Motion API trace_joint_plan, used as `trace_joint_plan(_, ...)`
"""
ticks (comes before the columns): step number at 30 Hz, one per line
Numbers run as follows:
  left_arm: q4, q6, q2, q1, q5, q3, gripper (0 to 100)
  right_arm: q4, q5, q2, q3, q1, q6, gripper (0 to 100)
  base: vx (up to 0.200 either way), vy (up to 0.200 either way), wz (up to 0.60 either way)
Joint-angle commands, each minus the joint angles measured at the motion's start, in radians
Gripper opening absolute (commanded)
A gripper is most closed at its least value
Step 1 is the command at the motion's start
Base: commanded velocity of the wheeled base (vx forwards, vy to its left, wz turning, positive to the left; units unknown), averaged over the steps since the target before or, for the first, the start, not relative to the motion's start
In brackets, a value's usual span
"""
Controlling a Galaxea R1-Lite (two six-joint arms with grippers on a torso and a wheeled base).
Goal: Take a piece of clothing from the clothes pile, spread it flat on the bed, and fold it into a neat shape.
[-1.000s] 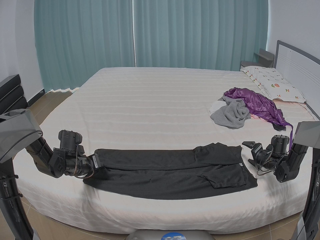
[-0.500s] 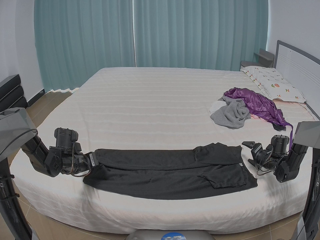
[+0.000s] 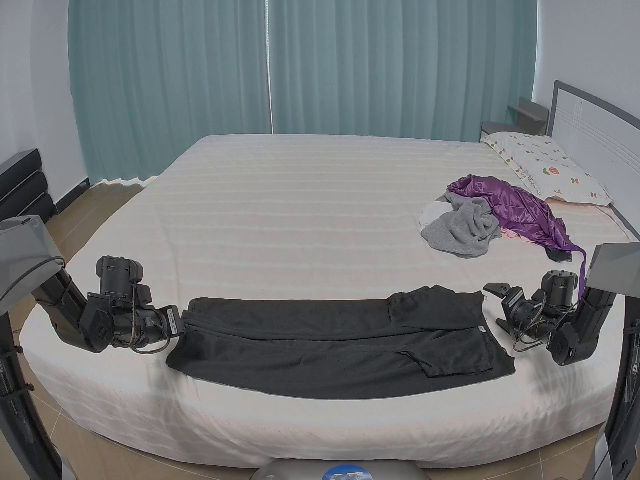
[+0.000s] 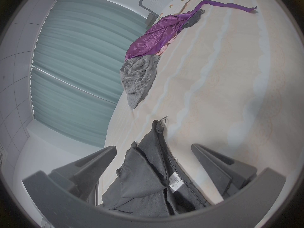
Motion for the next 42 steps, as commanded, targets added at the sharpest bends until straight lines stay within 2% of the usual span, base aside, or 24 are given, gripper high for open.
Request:
trace_joint_plan(1,-0.001,0.0,0.007,0.005,-0.001,-0.01,0,0.0,0.0,0.001,0.002,0.0,0.0,100,0.0,0.0,0.0)
trace_joint_plan(9,0.0,0.004,0.031,0.017,-0.001,-0.01,0,-0.003,0.0,-0.005,0.005,0.006,-0.004,100,0.0,0.0,0.0)
trace_joint_plan(16,-0.001,0.004,0.077,0.026,0.004,-0.038,0,-0.005,0.0,-0.022,0.007,0.055,-0.017,100,0.0,0.0,0.0)
trace_joint_plan(20,-0.003,0.0,0.085,0.026,0.001,-0.046,0,-0.005,0.005,-0.011,0.01,0.072,-0.059,100,0.0,0.0,0.0)
trace_joint_plan(21,-0.003,-0.002,0.086,0.026,0.001,-0.047,0,-0.005,0.022,-0.006,0.022,0.075,-0.096,100,0.0,0.0,0.0)
trace_joint_plan(26,-0.001,-0.003,0.086,0.025,0.001,-0.05,0,-0.005,0.086,-0.005,0.054,0.077,-0.159,100,0.0,0.0,0.0)
trace_joint_plan(36,-0.003,-0.002,0.1,0.025,0.007,-0.052,0,-0.008,0.092,0.015,0.085,0.065,-0.267,100,0.0,0.0,0.0)
trace_joint_plan(42,-0.001,-0.003,0.1,0.025,0.005,-0.05,0,-0.059,0.092,-0.006,0.096,0.032,-0.268,100,0.0,0.0,0.0)
